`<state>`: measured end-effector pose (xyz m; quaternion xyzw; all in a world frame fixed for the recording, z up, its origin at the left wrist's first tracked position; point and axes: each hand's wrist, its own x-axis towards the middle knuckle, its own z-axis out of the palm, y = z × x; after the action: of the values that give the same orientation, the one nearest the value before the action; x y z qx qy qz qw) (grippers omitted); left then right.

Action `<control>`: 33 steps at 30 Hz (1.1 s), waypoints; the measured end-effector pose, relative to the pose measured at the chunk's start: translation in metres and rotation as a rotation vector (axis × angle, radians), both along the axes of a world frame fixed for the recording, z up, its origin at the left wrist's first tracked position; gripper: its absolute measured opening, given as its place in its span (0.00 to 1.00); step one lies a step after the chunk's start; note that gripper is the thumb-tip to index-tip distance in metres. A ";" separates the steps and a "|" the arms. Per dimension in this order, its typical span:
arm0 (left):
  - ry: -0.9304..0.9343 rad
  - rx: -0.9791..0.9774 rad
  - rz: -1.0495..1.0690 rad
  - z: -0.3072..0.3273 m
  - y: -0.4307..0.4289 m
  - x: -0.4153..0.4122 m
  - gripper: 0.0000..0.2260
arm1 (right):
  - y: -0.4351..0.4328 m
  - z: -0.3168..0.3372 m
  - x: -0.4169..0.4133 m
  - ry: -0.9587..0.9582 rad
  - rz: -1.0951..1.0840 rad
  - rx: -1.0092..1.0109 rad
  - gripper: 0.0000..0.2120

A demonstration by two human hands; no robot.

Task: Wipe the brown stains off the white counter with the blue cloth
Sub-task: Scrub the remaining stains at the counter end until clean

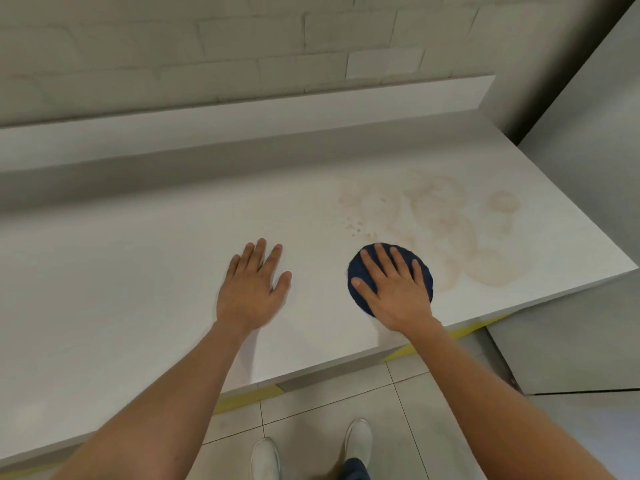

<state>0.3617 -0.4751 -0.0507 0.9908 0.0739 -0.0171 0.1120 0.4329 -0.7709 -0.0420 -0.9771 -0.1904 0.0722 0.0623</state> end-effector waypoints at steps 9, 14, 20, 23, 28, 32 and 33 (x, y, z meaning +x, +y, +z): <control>0.023 0.034 0.014 -0.001 -0.001 0.001 0.30 | 0.033 -0.006 -0.037 0.007 0.147 0.077 0.33; 0.029 0.014 0.011 0.001 -0.001 0.000 0.30 | -0.004 -0.002 -0.010 0.007 0.105 0.045 0.33; 0.037 -0.009 0.027 0.007 -0.004 -0.003 0.31 | 0.035 0.007 0.020 0.024 0.041 0.014 0.32; 0.035 -0.011 0.033 0.009 -0.004 -0.003 0.31 | 0.050 0.007 0.003 0.052 0.197 0.025 0.32; 0.019 -0.001 0.044 0.008 -0.005 -0.003 0.30 | 0.011 -0.005 -0.011 0.031 0.338 0.085 0.32; 0.003 -0.014 0.049 0.008 -0.007 -0.003 0.30 | -0.006 -0.002 0.031 -0.007 0.226 0.030 0.33; 0.001 -0.013 0.053 0.008 -0.007 -0.003 0.29 | -0.002 -0.001 0.043 -0.014 0.194 0.014 0.33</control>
<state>0.3592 -0.4821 -0.0428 0.9877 0.1001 -0.0152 0.1188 0.4754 -0.7724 -0.0430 -0.9540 -0.2851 0.0697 0.0607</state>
